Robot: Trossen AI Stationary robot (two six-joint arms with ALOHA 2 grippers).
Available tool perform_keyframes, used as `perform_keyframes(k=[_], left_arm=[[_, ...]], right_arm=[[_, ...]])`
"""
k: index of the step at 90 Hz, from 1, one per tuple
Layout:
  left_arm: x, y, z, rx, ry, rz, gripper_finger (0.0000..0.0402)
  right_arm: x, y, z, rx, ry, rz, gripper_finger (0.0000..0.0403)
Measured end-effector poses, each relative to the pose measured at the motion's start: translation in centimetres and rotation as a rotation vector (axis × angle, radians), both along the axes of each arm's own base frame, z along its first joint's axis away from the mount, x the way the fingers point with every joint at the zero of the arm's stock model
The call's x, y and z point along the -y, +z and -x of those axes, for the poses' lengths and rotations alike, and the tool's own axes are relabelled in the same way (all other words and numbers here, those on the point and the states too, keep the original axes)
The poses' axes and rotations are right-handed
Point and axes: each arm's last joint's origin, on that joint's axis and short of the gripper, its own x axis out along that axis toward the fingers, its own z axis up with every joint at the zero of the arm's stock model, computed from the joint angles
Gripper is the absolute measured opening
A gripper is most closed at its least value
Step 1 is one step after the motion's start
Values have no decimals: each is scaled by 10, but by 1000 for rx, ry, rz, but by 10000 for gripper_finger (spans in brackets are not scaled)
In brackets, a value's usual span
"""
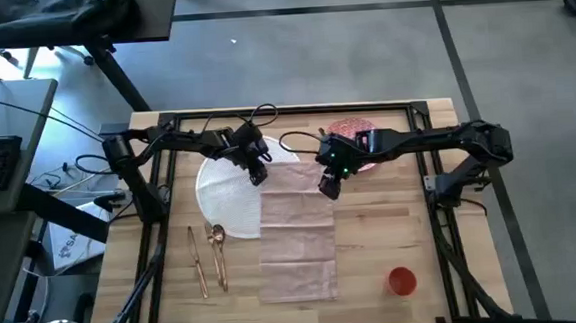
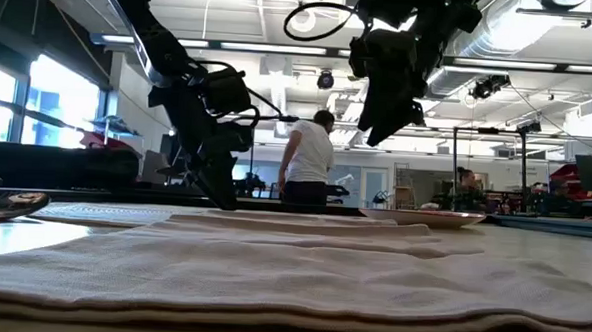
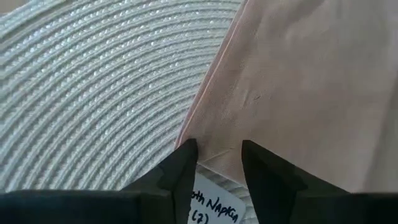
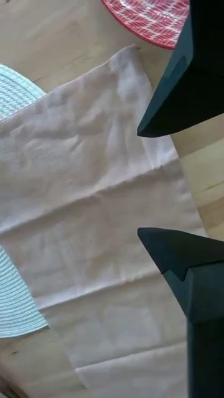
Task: Set table place
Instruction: Fold the pink napkin
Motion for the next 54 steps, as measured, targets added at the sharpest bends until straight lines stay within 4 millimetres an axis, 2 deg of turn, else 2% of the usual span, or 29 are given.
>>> perform_keyframes(k=[23, 43, 54], left_arm=[[-3, 14, -9, 25, -55, -42, 7], [-6, 23, -14, 36, -48, -39, 1], [-8, 22, -11, 12, -23, -22, 18]], right_arm=[[8, 0, 1, 0, 31, 34, 231], [21, 0, 4, -1, -6, 37, 231], [24, 0, 5, -1, -23, 32, 231]])
